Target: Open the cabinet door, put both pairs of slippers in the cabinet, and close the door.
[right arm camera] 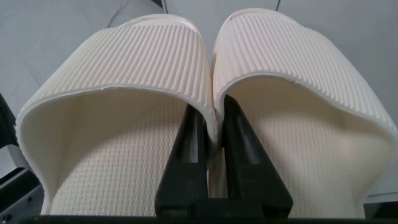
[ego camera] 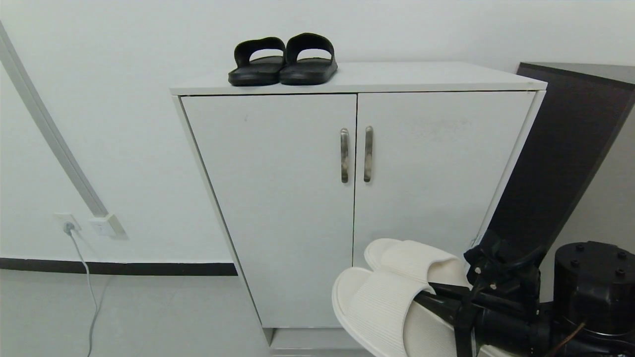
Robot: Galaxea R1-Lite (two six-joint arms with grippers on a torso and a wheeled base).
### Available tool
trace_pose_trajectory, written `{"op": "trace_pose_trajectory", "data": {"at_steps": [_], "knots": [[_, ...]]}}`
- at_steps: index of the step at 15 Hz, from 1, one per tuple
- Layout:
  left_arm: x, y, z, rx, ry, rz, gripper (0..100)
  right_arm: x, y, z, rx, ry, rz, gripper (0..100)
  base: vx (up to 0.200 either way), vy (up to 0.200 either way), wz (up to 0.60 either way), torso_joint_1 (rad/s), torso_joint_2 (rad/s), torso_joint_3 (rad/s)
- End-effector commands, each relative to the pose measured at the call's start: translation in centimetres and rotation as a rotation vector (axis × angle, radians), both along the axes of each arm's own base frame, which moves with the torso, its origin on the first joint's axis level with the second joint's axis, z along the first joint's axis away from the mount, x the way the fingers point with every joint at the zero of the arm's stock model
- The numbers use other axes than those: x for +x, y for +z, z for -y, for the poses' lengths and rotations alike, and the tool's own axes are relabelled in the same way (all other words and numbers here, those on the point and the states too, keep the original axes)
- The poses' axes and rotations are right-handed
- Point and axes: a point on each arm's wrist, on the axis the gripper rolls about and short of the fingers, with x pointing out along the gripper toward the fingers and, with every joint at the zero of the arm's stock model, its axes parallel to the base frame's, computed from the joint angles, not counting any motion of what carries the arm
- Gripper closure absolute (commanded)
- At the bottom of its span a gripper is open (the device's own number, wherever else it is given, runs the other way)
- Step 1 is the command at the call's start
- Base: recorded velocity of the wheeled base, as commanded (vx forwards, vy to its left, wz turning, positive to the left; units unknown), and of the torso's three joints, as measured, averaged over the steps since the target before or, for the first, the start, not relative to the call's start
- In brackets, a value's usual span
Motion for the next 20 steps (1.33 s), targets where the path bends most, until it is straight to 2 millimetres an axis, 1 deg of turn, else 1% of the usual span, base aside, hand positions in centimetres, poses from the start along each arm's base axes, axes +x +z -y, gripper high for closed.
{"op": "trace_pose_trajectory", "data": {"at_steps": [1, 8, 9, 10, 11, 12, 14, 15, 18, 19, 20], "knots": [[0.0, 0.0, 0.0, 0.0, -0.001, -0.002, 0, 0.0, -0.1, 0.0, -0.002, 0.001, -0.002, 100, 0.0, 0.0, 0.0, 0.0, 0.0, 0.0], [0.2, 0.2, 0.0, 0.023, -0.003, -0.026, 0, -0.1, -0.4, 0.0, -0.027, 0.006, 0.002, 100, 0.0, 0.0, 0.0, -0.001, 0.07, 0.057], [0.0, 1.1, 0.0, 0.026, -0.002, 0.002, 0, 0.0, -0.5, 0.0, -0.029, 0.007, -0.001, 100, 0.0, 0.0, 0.0, 0.0, 0.0, 0.0], [-0.4, 3.4, 0.0, 0.006, -0.002, 0.054, 0, 0.0, -0.6, 0.0, -0.032, 0.007, -0.004, 100, 0.0, 0.0, 0.0, 0.0, 0.0, 0.0], [-0.1, 6.3, 0.0, -0.017, -0.018, 0.036, 0, 0.0, -0.6, 0.0, -0.032, 0.009, -0.005, 100, 0.0, 0.0, 0.0, 0.0, 0.0, 0.0], [0.8, 7.6, 0.1, -0.016, -0.079, -0.002, 0, 0.0, -0.6, 0.0, -0.032, 0.009, -0.005, 100, 0.0, 0.0, 0.0, 0.0, 0.0, 0.0], [3.7, 9.8, 0.7, -0.03, -0.305, -0.079, 0, 0.0, -0.6, 0.0, -0.032, 0.007, -0.004, 100, 0.0, 0.0, 0.0, 0.0, 0.0, 0.0], [5.1, 10.3, 0.9, -0.036, -0.389, -0.102, 0, 0.0, -0.6, -0.1, -0.032, 0.009, -0.004, 100, 0.0, 0.0, 0.0, 0.0, 0.0, 0.0], [10.5, 11.8, 1.6, -0.046, -0.563, -0.149, 0, 0.0, -0.6, -0.1, -0.037, 0.006, 0.003, 100, 0.0, 0.0, 0.0, 0.0, 0.0, 0.0], [11.8, 12.3, 2.3, -0.044, -0.617, -0.147, 0, 0.0, -0.6, -0.1, -0.037, 0.006, 0.003, 100, 0.0, 0.0, 0.0, 0.0, 0.0, 0.0], [13.4, 13.1, 3.3, -0.037, -0.677, -0.137, 0, 0.0, -0.6, -0.1, -0.036, 0.006, 0.004, 100, 0.0, 0.0, 0.0, 0.0, 0.0, 0.0]]}}
